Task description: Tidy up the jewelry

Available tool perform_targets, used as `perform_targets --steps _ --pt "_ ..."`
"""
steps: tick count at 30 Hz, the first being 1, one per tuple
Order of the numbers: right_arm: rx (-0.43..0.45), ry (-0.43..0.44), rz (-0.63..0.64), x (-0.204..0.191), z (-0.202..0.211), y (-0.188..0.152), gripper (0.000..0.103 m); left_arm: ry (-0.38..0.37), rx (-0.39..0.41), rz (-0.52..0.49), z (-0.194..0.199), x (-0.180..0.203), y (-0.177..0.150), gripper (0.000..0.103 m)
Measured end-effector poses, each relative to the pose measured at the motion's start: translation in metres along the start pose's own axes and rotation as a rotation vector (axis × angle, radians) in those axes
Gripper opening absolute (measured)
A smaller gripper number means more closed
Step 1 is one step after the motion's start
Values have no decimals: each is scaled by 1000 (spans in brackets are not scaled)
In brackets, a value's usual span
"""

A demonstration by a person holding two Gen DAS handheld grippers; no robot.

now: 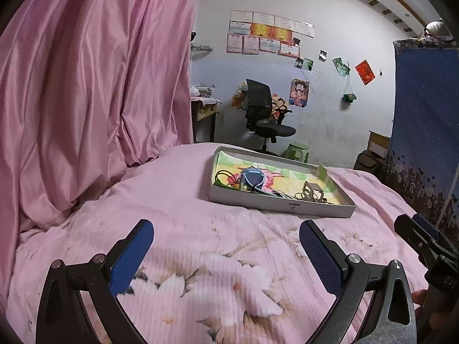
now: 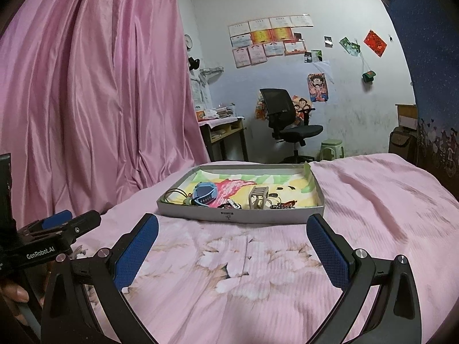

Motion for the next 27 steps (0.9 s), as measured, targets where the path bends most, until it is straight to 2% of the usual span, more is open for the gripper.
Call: perform_targets --steps 11,27 --pt "-13 -7 -11 1 16 -12 102 2 -2 12 17 -1 -15 102" --pt "10 -56 44 -5 41 -23 102 27 -2 -2 35 6 -34 102"
Point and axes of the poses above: each gripper's, at about its wrist camera, not at the fingertips, and z roughly against the way its jaws point, x to its right, y to its top, the point moved 1 cm from there along -z, roughly the way its jaws point, and after that the axes turned 14 degrees about -y, right-handed, at the moved point
